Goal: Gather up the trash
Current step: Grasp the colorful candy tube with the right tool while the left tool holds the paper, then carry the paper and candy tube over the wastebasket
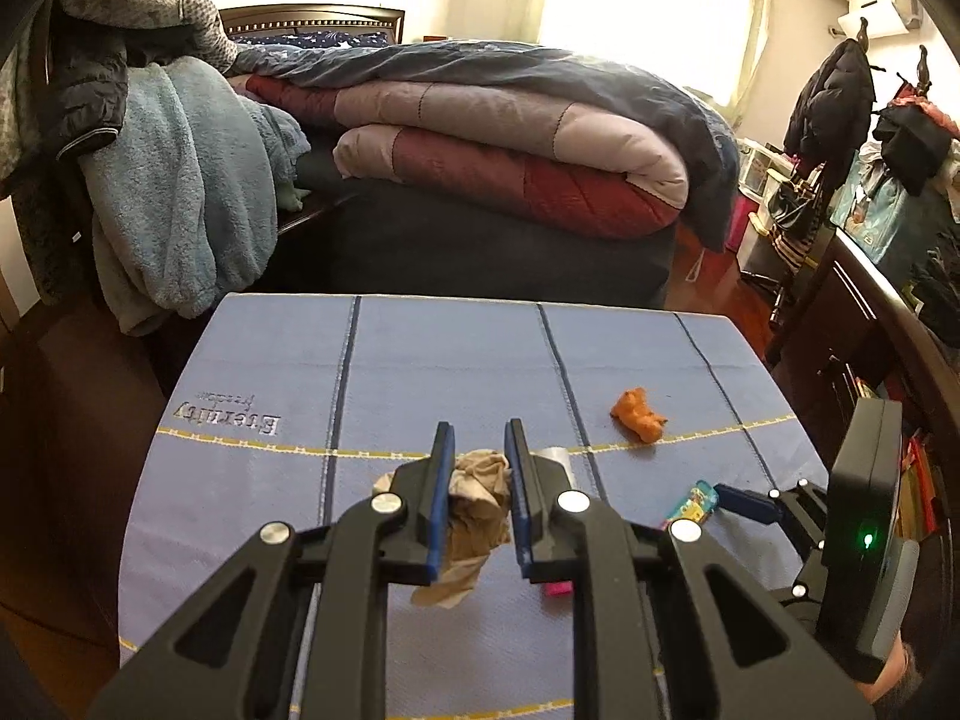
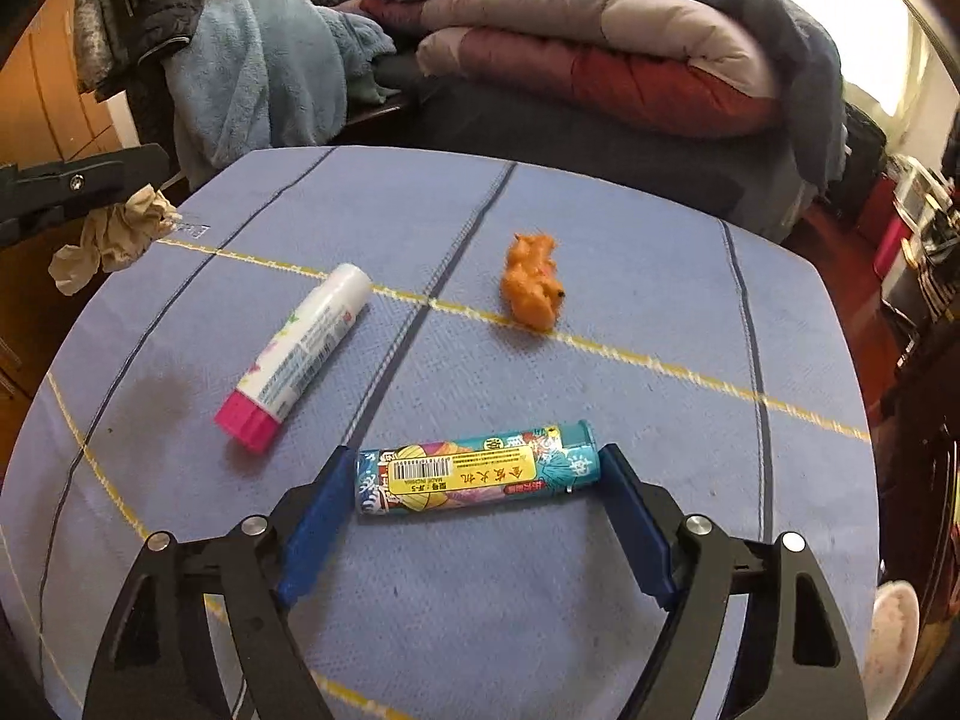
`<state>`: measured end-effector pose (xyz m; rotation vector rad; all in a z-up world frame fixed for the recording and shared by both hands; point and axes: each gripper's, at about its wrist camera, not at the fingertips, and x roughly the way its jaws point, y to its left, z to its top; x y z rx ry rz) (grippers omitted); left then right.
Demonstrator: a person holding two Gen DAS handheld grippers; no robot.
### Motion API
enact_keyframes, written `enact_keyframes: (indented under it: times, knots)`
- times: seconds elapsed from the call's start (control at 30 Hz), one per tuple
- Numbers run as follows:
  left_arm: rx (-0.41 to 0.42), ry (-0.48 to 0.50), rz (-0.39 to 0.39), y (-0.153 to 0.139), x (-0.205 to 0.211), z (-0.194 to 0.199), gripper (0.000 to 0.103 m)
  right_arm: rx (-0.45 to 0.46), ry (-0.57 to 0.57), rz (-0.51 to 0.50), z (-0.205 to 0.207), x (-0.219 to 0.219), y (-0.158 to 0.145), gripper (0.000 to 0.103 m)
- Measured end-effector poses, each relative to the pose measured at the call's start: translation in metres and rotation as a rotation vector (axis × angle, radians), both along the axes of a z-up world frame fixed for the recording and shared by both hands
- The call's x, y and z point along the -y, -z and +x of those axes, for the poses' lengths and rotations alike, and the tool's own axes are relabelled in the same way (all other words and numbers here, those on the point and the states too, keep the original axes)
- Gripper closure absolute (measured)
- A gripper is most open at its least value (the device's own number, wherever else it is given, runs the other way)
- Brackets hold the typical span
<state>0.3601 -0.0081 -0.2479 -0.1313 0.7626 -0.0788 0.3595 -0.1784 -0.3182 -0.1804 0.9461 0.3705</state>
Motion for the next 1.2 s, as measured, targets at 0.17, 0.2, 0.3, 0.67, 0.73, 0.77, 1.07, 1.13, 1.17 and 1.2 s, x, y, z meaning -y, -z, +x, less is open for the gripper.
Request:
enact_keyframes:
  times: [0.17,0.2,0.3,0.67,0.73,0.77,1.07,1.13,1.17,1.2]
  knots:
    - [0.01,0.023,0.003,-0.007,0.012,-0.009,0.084,-0.013,0.049,0.054,-0.02,0.016,-0.005,0.022]
    - [0.011,0.029,0.001,-0.008,0.016,-0.011,0.084,-0.018,0.062,0.075,-0.026,0.022,-0.007,0.022]
    - [0.017,0.05,-0.001,-0.012,0.028,-0.018,0.084,-0.024,0.106,0.122,-0.043,0.038,-0.014,0.022]
    - [0.033,0.198,-0.015,-0.026,0.104,-0.045,0.084,-0.002,0.275,0.227,-0.113,0.113,-0.028,0.022]
    - [0.036,0.242,-0.015,-0.029,0.125,-0.05,0.084,0.017,0.308,0.229,-0.127,0.13,-0.032,0.022]
    - [0.036,0.261,-0.016,-0.03,0.134,-0.052,0.084,0.023,0.321,0.231,-0.131,0.138,-0.033,0.022]
    - [0.041,0.472,-0.066,-0.037,0.227,-0.071,0.084,0.082,0.472,0.235,-0.169,0.215,-0.043,0.022]
    - [0.034,0.511,-0.071,-0.037,0.245,-0.073,0.084,0.092,0.511,0.24,-0.175,0.231,-0.043,0.022]
    - [0.032,0.529,-0.071,-0.036,0.254,-0.074,0.084,0.098,0.536,0.243,-0.179,0.242,-0.043,0.022]
    - [0.029,0.552,-0.071,-0.036,0.265,-0.075,0.084,0.102,0.55,0.245,-0.181,0.249,-0.043,0.022]
